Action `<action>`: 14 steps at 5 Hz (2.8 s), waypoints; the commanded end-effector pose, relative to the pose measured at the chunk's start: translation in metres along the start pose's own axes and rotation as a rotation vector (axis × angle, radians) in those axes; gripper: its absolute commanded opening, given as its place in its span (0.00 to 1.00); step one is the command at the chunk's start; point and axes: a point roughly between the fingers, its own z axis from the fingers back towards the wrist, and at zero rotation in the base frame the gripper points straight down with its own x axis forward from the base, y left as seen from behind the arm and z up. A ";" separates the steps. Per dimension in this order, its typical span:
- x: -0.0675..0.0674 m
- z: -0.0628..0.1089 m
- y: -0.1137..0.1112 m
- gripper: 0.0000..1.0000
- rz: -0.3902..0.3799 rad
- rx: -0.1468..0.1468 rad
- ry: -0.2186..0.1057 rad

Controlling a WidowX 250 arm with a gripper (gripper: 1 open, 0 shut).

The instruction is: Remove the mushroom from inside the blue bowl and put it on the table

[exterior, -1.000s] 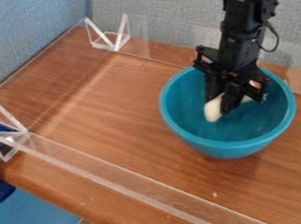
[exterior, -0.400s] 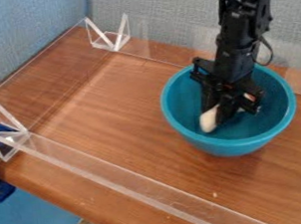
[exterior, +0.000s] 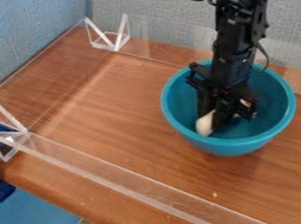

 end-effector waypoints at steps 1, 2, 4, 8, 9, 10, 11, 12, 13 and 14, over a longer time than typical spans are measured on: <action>0.000 0.023 0.010 0.00 0.014 0.015 -0.064; -0.002 0.028 0.012 0.00 0.010 0.018 -0.074; -0.006 0.040 0.015 0.00 0.004 0.025 -0.097; -0.018 0.065 0.024 0.00 -0.003 0.039 -0.145; -0.025 0.077 0.032 0.00 0.006 0.047 -0.166; -0.041 0.101 0.052 0.00 0.053 0.062 -0.202; -0.062 0.113 0.086 0.00 0.142 0.072 -0.210; -0.079 0.100 0.109 0.00 0.188 0.066 -0.181; -0.092 0.084 0.116 0.00 0.194 0.057 -0.150; -0.101 0.066 0.118 0.00 0.188 0.053 -0.112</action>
